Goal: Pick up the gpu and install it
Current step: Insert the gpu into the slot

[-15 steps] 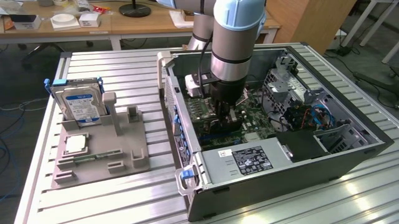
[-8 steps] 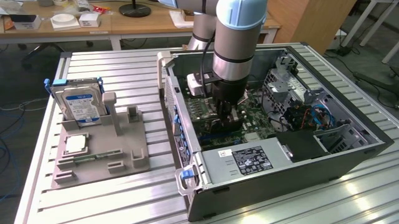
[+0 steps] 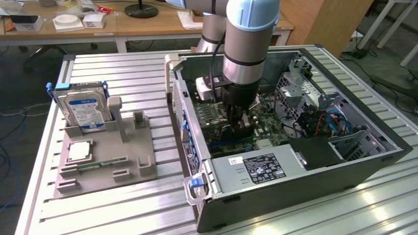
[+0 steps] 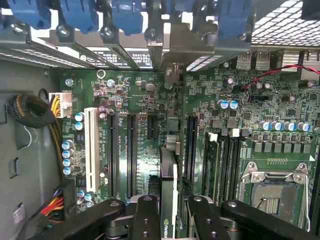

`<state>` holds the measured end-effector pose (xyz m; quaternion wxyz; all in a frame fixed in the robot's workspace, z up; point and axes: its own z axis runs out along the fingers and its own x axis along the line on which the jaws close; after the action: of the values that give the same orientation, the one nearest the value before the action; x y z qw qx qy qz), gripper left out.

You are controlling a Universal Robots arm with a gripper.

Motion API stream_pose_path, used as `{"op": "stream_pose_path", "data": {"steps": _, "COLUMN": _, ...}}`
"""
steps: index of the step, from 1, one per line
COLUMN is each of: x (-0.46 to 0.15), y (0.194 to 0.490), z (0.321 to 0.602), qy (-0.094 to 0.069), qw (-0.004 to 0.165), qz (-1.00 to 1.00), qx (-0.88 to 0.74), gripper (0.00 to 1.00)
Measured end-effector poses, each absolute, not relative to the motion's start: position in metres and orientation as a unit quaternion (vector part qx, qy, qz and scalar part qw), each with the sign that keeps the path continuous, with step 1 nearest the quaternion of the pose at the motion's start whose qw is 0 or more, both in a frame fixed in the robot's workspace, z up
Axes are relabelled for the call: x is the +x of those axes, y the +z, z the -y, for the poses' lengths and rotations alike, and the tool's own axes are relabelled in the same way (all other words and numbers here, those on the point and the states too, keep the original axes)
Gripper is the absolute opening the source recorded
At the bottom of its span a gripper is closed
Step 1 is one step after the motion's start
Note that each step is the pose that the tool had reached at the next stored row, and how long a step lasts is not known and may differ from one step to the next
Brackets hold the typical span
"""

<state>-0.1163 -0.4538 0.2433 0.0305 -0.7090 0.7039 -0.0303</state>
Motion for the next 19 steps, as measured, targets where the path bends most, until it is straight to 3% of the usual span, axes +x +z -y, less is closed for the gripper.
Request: {"op": "stream_pose_path", "data": {"steps": 19, "x": -0.1178, "y": 0.2414, "z": 0.4537, "qy": -0.030, "qw": 0.031, "qz": -0.704, "qx": -0.709, "gripper": 0.26}}
